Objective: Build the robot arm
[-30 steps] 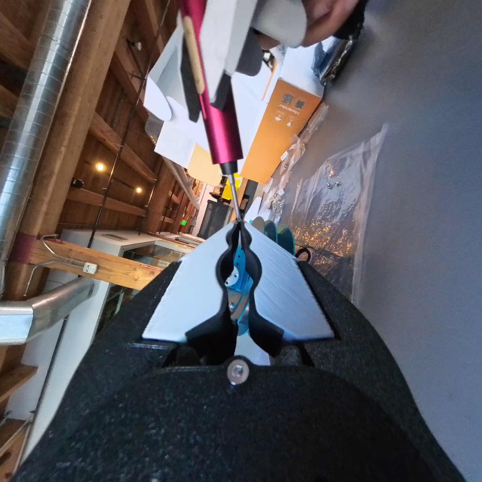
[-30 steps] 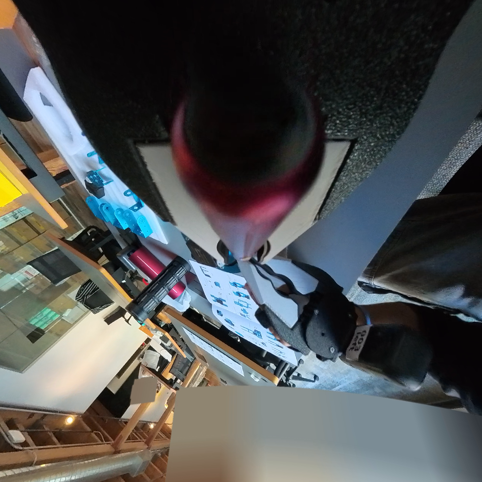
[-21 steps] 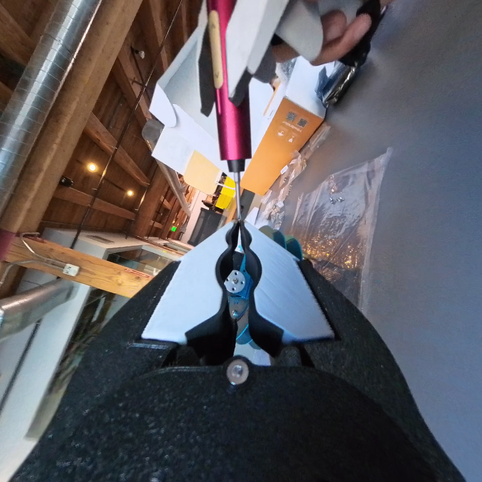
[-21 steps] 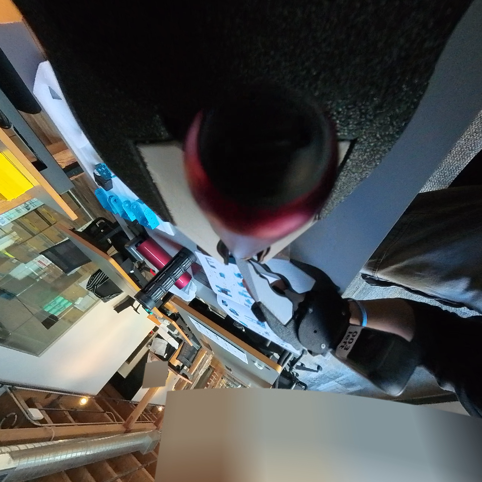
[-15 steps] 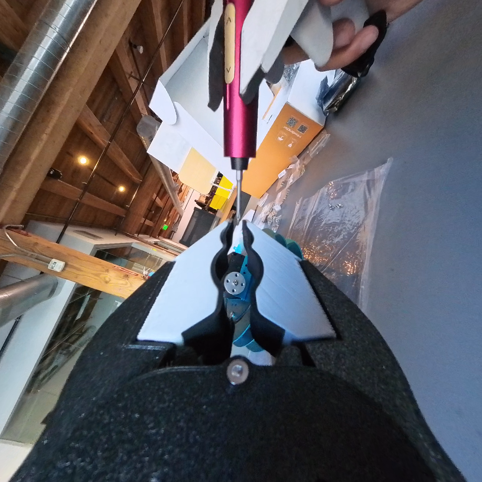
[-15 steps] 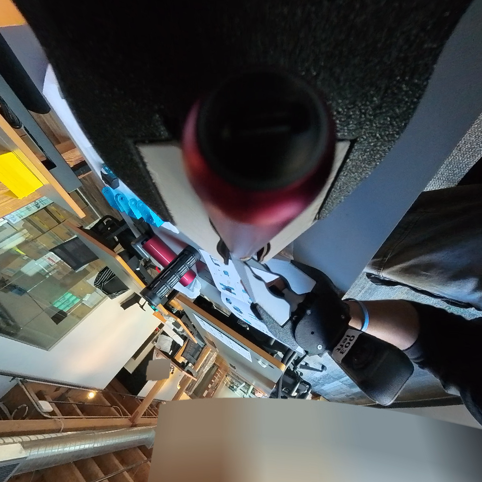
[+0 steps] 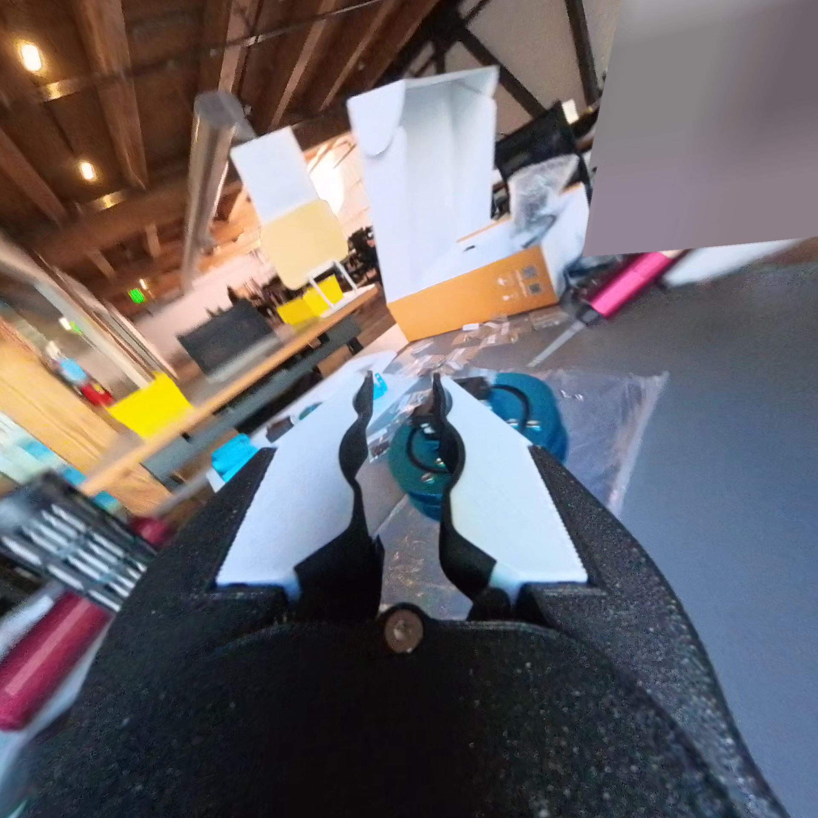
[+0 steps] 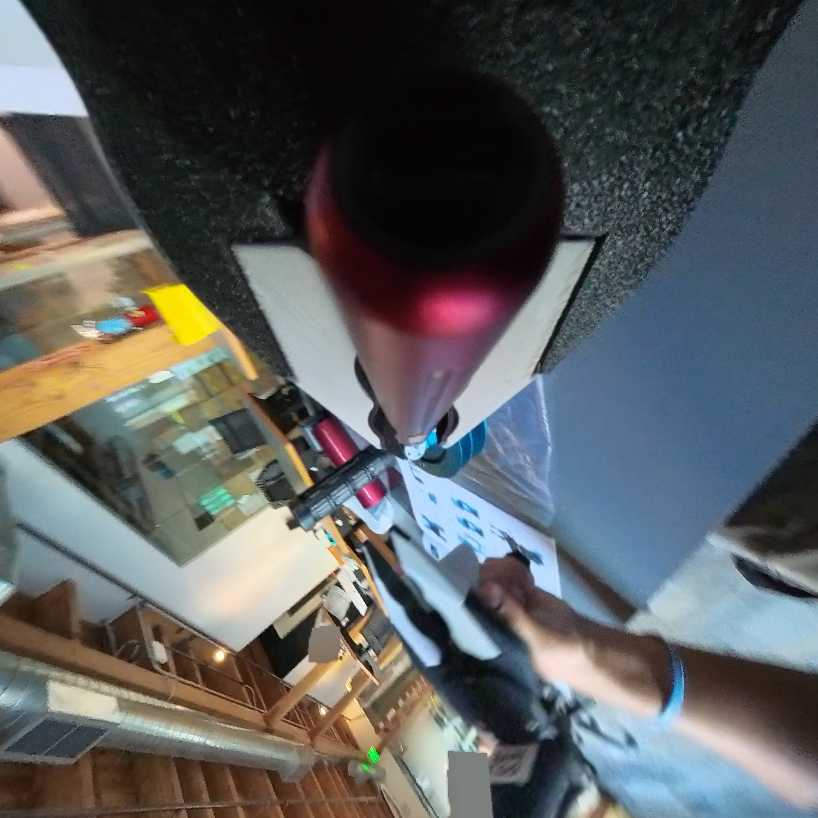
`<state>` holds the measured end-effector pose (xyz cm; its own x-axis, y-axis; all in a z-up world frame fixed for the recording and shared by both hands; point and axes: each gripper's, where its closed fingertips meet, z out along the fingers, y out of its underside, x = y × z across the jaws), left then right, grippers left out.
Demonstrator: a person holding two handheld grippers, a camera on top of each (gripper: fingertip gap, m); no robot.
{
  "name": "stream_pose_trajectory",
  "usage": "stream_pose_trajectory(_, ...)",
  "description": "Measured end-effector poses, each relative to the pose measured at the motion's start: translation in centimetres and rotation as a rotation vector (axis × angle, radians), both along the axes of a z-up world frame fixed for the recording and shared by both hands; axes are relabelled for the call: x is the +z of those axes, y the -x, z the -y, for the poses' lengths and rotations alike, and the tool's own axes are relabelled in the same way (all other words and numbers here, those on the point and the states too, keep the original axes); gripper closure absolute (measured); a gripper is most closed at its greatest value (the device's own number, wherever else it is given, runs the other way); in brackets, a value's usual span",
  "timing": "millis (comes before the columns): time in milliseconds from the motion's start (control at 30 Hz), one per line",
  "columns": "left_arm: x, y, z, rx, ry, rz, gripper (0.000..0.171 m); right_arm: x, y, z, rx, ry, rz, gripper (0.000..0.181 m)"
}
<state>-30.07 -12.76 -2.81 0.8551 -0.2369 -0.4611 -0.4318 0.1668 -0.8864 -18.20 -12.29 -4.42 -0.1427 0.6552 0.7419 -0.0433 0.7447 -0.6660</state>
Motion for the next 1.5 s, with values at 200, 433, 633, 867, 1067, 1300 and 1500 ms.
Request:
stream_pose_trajectory(200, 0.6, 5.2, -4.4, -0.020, 0.103, 0.290, 0.145, -1.9, 1.3, 1.2, -0.139, -0.325, -0.039, 0.160)
stream_pose_trajectory(433, 0.2, 3.6, -5.7, -0.088, 0.121, 0.352, 0.144, -3.1, 2.6, 1.1, -0.235, -0.435, -0.030, 0.159)
stream_pose_trajectory(633, -0.1, 4.4, -5.6, -0.076, 0.128, 0.399, 0.145, -3.4, 3.2, 1.1, -0.252, -0.438, -0.016, 0.160)
stream_pose_trajectory(867, -0.6, 3.7, -5.6, -0.068, 0.131, 0.332, 0.145, -3.5, 3.3, 1.1, -0.252, -0.435, -0.012, 0.159)
stream_pose_trajectory(1067, -0.9, 3.0, -5.5, -0.066, 0.130, 0.283, 0.145, -3.5, 3.3, 0.8, -0.255, -0.423, -0.004, 0.160)
stream_pose_trajectory(1300, -0.9, 3.1, -5.5, -0.061, 0.127, 0.276, 0.145, -3.7, 3.5, 1.0, -0.247, -0.430, 0.001, 0.160)
stream_pose_trajectory(1500, -0.9, 3.0, -5.5, -0.062, 0.126, 0.269, 0.145, -3.5, 3.6, 0.7, -0.256, -0.431, -0.001, 0.159)
